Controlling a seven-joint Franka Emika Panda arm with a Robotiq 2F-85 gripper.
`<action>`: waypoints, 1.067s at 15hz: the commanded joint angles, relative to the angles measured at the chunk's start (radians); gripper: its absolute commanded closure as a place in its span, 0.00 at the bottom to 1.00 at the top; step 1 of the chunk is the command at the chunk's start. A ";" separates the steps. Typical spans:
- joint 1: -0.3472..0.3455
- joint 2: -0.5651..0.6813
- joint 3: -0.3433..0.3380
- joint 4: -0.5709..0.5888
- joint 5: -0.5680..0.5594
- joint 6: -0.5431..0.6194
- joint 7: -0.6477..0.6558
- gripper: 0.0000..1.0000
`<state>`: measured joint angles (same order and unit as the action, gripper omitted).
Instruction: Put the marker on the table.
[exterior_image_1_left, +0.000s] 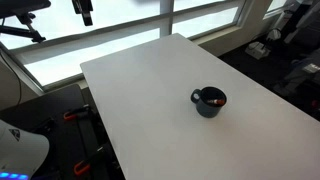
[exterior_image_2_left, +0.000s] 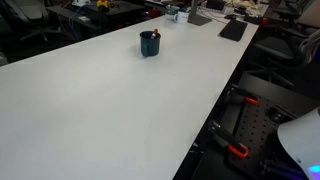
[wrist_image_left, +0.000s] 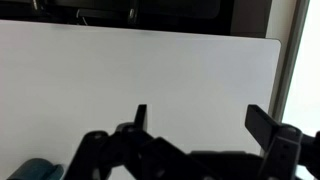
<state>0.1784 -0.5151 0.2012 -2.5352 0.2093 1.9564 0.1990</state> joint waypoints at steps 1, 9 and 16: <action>0.000 0.000 -0.001 0.001 -0.001 -0.002 0.000 0.00; -0.006 0.009 -0.009 0.012 -0.002 -0.012 -0.001 0.00; -0.159 0.090 -0.182 0.082 -0.150 -0.089 -0.141 0.00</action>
<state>0.0824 -0.4701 0.0717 -2.4971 0.1333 1.8904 0.1326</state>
